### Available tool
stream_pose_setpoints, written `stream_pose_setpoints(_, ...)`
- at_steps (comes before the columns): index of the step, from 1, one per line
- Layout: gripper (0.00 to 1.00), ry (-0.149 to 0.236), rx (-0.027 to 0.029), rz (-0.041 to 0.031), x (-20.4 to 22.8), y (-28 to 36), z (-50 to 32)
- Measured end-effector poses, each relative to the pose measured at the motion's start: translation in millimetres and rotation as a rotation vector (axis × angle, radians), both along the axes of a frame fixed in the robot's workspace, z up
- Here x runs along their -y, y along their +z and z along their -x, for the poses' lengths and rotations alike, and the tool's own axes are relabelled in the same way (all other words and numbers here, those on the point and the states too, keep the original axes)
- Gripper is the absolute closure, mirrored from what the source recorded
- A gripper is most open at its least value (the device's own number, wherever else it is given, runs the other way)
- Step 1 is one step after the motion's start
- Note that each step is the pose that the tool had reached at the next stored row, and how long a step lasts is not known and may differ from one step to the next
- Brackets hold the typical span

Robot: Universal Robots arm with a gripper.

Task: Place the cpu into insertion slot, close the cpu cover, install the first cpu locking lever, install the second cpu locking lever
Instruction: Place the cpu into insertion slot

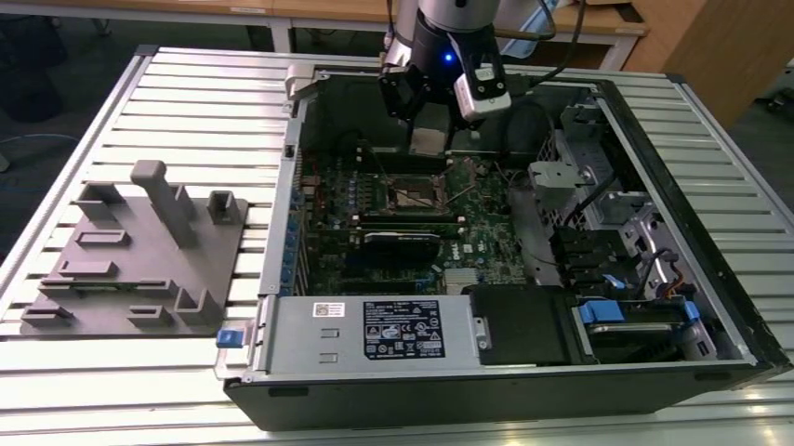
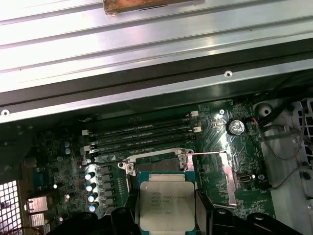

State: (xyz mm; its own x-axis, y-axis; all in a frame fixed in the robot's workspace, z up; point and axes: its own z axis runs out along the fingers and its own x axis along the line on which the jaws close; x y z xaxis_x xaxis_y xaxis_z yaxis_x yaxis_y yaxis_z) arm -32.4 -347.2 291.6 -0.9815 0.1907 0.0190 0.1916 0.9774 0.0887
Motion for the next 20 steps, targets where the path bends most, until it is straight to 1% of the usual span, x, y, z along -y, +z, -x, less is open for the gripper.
stream_pose_setpoints(14,0.46,-0.003,0.0002,0.0000,0.0,-0.1,0.0)
stream_pose_setpoints(20,0.46,-0.032,0.0001,0.0000,0.0,-0.5,0.0)
